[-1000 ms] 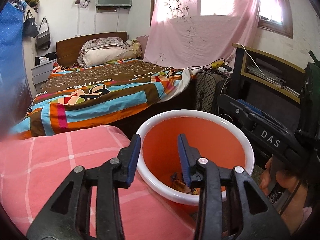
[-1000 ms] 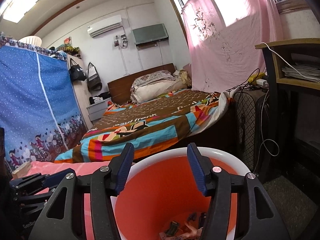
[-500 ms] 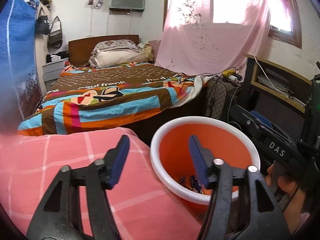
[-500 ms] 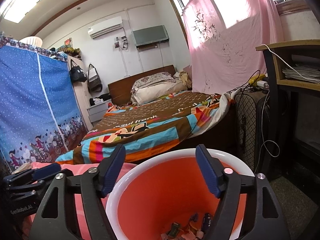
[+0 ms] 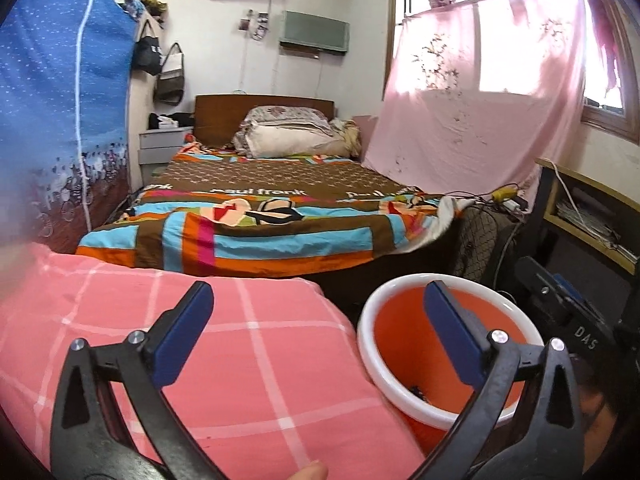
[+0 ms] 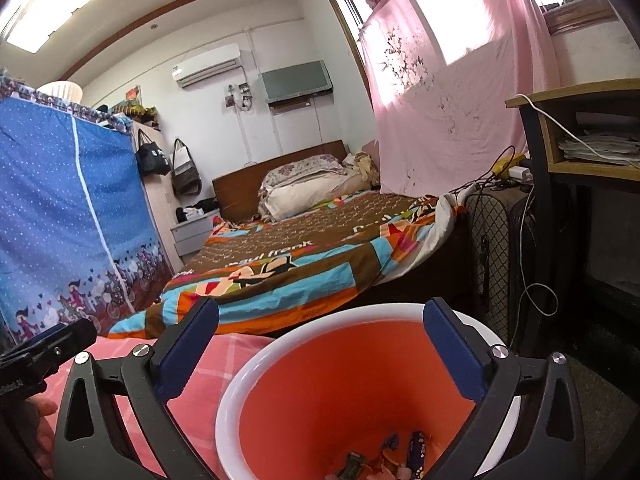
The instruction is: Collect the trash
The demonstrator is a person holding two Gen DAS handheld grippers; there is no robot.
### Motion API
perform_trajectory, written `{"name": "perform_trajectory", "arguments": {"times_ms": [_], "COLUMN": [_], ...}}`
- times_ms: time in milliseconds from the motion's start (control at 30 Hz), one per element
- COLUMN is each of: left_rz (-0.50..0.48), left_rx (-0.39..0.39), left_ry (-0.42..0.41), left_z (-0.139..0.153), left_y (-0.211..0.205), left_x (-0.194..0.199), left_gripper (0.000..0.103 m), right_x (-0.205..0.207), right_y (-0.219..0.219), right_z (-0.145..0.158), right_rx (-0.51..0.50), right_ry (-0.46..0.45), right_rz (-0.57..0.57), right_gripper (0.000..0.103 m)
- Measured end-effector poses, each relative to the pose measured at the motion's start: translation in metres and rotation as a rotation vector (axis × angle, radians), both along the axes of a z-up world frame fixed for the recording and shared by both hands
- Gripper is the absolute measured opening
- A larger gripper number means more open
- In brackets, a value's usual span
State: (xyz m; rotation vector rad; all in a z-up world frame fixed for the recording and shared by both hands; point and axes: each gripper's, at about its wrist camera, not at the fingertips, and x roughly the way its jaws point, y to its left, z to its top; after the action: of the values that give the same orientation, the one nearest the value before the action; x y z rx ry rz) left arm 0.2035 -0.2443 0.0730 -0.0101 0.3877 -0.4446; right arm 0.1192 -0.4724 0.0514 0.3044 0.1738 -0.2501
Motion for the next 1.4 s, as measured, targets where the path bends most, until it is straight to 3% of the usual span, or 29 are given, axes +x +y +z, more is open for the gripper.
{"name": "perform_trajectory", "arguments": {"times_ms": [633, 1067, 1400], "left_rz": [0.145, 0.278, 0.321], "left_rx": [-0.039, -0.056, -0.061], "left_ry": [-0.057, -0.097, -0.1], "left_z": [0.006, 0.002, -0.002], "left_y": [0.07, 0.129, 0.151], "left_x": [-0.034, -0.078, -0.103], "left_gripper": [0.103, 0.103, 0.103], "right_x": [-0.023, -0.05, -0.072], "right_y": [0.073, 0.115, 0.138], "right_z": [0.027, 0.036, 0.038], "right_rx": [-0.167, -0.191, -0.22], "right_ry": [-0.114, -0.163, -0.171], "right_rz": [0.057, 0.125, 0.155], "right_gripper": [0.103, 0.103, 0.103]}}
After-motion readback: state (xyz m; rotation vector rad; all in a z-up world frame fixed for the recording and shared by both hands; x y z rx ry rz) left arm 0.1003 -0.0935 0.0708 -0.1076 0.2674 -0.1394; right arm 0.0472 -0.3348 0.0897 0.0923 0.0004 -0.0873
